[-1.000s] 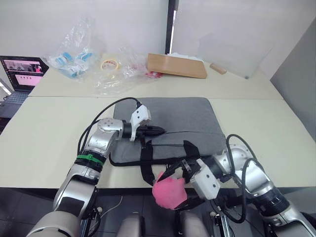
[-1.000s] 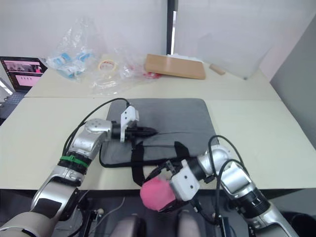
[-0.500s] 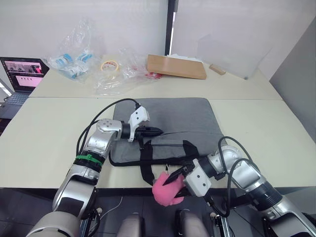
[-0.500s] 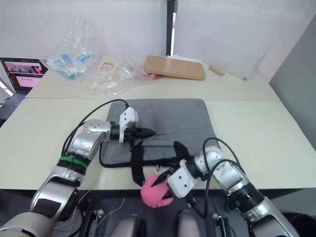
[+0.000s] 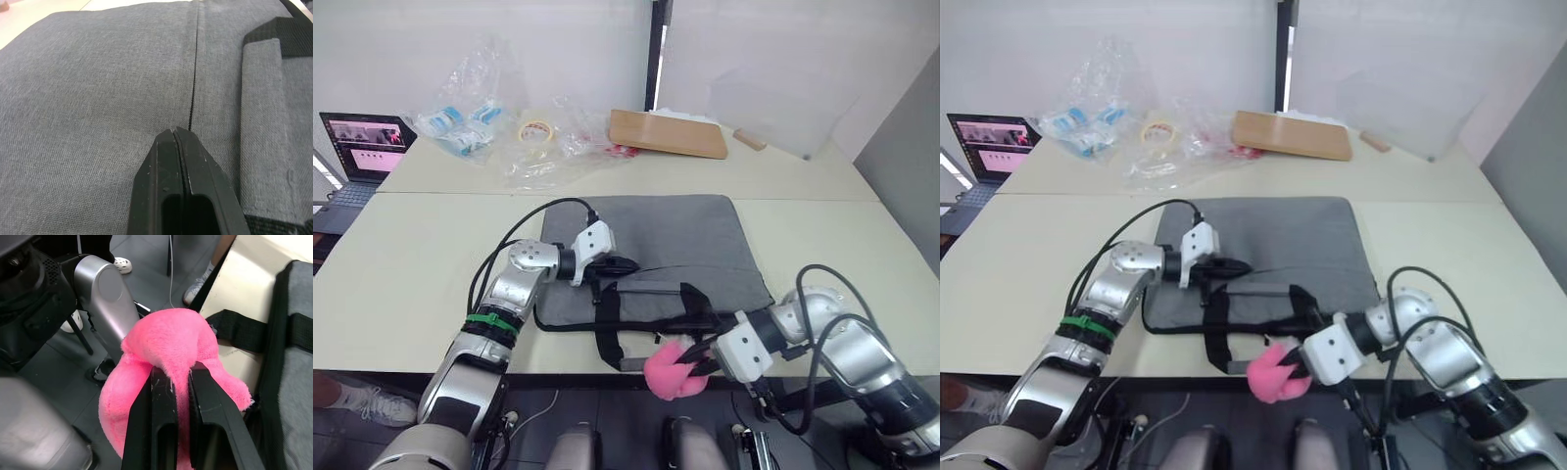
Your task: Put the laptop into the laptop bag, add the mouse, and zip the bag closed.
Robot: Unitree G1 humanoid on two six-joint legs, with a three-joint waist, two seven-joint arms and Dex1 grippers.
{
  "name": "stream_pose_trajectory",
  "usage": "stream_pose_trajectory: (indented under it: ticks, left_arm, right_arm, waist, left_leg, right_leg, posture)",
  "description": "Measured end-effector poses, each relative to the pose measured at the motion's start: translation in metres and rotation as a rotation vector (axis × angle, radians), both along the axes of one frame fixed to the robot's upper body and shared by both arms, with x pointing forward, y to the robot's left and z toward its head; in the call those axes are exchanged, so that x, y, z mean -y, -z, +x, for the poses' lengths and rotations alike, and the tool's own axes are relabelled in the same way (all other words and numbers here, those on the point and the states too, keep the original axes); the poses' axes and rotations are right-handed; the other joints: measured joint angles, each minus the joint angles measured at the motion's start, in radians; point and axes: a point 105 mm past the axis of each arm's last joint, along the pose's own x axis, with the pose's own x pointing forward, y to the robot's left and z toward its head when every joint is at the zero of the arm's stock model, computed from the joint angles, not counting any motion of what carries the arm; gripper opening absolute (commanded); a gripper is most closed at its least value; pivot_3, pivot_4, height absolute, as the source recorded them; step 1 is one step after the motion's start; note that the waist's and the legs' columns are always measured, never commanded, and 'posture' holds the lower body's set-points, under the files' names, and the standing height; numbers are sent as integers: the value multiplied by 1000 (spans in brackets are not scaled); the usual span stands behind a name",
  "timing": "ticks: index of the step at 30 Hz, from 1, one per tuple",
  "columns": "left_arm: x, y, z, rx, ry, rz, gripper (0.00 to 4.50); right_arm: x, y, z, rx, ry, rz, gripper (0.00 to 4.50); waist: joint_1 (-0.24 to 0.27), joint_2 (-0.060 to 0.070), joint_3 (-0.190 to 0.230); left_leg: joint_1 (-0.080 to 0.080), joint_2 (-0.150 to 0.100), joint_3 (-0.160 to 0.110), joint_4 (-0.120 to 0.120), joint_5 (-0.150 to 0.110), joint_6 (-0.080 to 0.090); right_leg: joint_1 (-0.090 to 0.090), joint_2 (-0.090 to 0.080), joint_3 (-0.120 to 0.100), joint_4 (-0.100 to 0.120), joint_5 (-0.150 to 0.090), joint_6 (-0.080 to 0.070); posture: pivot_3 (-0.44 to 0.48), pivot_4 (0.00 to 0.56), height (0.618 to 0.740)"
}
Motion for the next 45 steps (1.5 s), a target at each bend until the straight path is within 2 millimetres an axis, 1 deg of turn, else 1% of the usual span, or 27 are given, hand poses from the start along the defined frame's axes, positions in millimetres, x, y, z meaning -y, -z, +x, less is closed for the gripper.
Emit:
stream_pose_trajectory:
  ticks: [3, 5, 8, 13, 17, 20, 24, 29, 35, 45]
  left_arm:
    - [2, 2, -2, 14, 8, -6, 0]
    - [1, 4, -3, 18, 7, -9, 0]
    - [-1, 6, -2, 19, 4, -8, 0]
    - [-7, 10, -1, 14, -12, -1, 0]
    - [-9, 13, -2, 14, -17, -3, 0]
    - [-13, 16, -3, 6, -28, -9, 0]
    - [-14, 18, -4, -2, -33, -9, 0]
    - [-15, 20, -4, -6, -37, -10, 0]
    - [-16, 20, -4, -7, -40, -11, 0]
    - [-17, 21, -4, -9, -46, -13, 0]
  right_arm:
    - [16, -1, -3, -4, 47, -41, 35]
    - [30, 0, -4, -6, 92, -80, 35]
    - [43, -1, -3, 5, 128, -107, 35]
    - [60, 1, 0, -8, 191, -136, 35]
    - [80, 0, 4, -2, 257, -169, 35]
    - [101, -1, 8, 7, 314, -213, 35]
    - [122, 0, 15, 23, 362, -254, 35]
    - [142, -2, 30, 65, 418, -283, 35]
    - [164, -8, 56, 139, 472, -345, 35]
    - [169, -10, 92, 227, 470, -407, 35]
  waist:
    - [6, 2, -1]
    - [7, 4, -4]
    - [6, 7, -9]
    - [-3, 10, -15]
    - [-10, 13, -17]
    - [-13, 12, -17]
    - [-15, 11, -18]
    - [-17, 14, -20]
    - [-20, 15, -21]
    - [-29, 16, -21]
  left_leg:
    - [0, -3, 0, 0, -1, 2]
    - [1, -4, 0, 0, -3, 5]
    - [1, -4, 0, 0, -3, 5]
    - [3, -3, 0, 0, -3, 5]
    - [7, -4, 0, -1, -3, 6]
    - [17, -3, -1, -5, -5, 8]
    - [18, -3, -1, -7, -6, 10]
    - [18, -4, 0, -7, -6, 10]
    - [21, -4, 0, -7, -6, 10]
    - [24, -4, 1, -7, -6, 10]
  right_leg:
    - [1, -2, 1, 0, -1, 1]
    - [1, -3, 2, 0, -1, 2]
    - [2, -3, 3, -1, -3, 5]
    - [4, -3, 4, 0, -4, 5]
    - [9, -3, 4, 0, -6, 6]
    - [18, -3, 5, -1, -8, 6]
    - [19, -3, 7, -1, -12, 6]
    - [19, -3, 8, 0, -12, 6]
    - [19, -3, 9, 0, -12, 6]
    - [19, -3, 12, 0, -12, 6]
  posture:
    - [0, 150, 740]
    - [0, 150, 740]
    - [0, 150, 740]
    - [0, 150, 740]
    - [0, 150, 740]
    - [0, 150, 740]
    - [0, 150, 740]
    - [0, 150, 740]
    - [0, 150, 740]
    - [0, 150, 740]
